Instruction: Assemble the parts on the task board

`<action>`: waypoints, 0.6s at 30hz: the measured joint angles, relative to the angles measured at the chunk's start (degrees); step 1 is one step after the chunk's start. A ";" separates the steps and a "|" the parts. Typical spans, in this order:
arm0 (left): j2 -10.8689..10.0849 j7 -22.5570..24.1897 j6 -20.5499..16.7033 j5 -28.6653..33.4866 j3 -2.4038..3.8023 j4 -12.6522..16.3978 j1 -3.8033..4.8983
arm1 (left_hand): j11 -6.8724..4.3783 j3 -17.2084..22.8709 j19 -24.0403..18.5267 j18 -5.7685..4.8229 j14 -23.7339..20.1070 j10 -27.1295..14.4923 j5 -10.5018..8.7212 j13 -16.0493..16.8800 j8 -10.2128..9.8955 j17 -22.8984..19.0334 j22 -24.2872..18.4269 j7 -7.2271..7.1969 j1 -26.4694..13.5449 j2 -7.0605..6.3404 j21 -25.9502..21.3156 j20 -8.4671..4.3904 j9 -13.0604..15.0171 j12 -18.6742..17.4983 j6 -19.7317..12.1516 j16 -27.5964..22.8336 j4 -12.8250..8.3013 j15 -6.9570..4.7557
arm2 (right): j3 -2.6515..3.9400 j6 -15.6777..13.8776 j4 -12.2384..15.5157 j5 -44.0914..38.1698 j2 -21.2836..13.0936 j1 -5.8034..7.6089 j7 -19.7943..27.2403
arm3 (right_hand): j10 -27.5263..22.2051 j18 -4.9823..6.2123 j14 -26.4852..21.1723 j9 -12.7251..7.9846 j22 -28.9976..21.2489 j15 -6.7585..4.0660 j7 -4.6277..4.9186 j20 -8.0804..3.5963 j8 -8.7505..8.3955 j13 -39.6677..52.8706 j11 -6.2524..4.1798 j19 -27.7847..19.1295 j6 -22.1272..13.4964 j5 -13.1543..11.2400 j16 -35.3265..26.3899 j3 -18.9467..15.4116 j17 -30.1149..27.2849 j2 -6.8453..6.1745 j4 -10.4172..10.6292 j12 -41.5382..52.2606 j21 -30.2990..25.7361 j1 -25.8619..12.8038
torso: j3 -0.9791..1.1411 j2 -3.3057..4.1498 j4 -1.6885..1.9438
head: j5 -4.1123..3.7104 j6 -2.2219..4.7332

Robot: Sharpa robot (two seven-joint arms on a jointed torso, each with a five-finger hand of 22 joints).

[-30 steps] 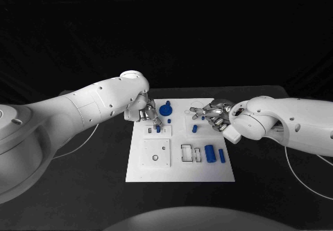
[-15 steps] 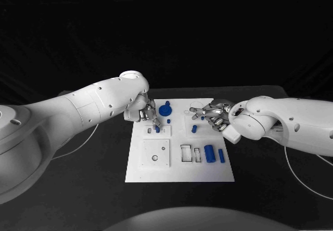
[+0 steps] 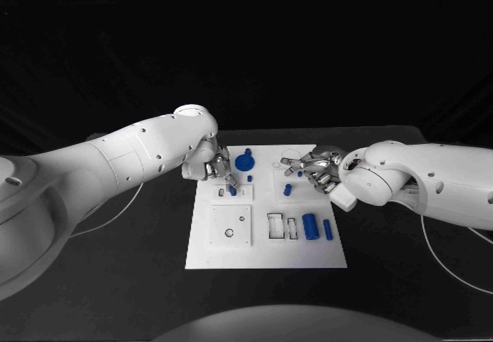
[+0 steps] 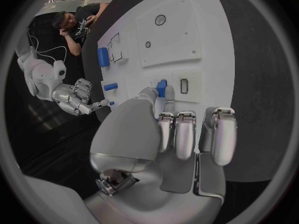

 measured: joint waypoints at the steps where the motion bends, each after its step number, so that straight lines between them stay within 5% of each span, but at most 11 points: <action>1: -0.20 0.06 -0.17 0.05 0.00 0.27 0.00 | 0.00 0.16 0.00 0.00 0.00 0.00 0.20 0.00 -0.10 0.00 0.00 0.00 0.02 -0.03 0.00 0.00 -0.08 0.00 0.00 0.00 -0.04 0.00 | 0.00 0.00 -0.02 0.00 -0.01 0.00 0.00 | 0.00 0.00 0.00 0.00 0.00 0.00 0.00 0.00 0.00 0.00 0.00 0.00 0.00 0.00 0.00 0.00 0.00 0.00 0.00 0.00 0.00 0.00 | 0.01 -0.01 0.02 | -0.01 0.00; 10: -2.12 0.90 -2.64 0.58 0.33 2.71 -0.01 | 0.00 1.02 0.00 -0.01 0.00 0.00 3.58 -0.01 -0.45 0.00 0.00 0.20 -0.30 -1.25 0.00 0.00 -0.14 0.00 0.20 0.00 0.06 0.00 | 0.00 0.00 -0.29 0.00 -0.03 0.00 0.00 | 0.00 0.00 0.00 -0.01 0.00 0.00 0.00 0.00 0.00 0.00 0.00 0.00 0.00 0.00 0.00 0.00 0.05 0.38 0.00 0.00 0.00 0.38 | 0.03 -0.09 0.05 | -0.01 -0.01; 18: -3.93 1.80 -6.03 0.92 0.55 4.89 0.21 | 0.00 1.02 0.00 -0.01 0.00 0.00 4.00 -0.01 -0.31 0.04 0.00 0.20 -0.83 -1.78 0.00 0.00 -0.02 0.00 0.21 0.00 0.06 0.00 | -0.01 0.01 -0.45 0.00 -0.08 -0.02 0.00 | 0.00 0.00 0.00 -0.01 0.04 0.00 0.00 0.00 0.00 0.00 0.00 0.00 0.00 0.00 0.00 0.00 0.04 0.38 0.00 0.00 0.00 0.38 | 0.03 -0.06 0.04 | 0.04 0.07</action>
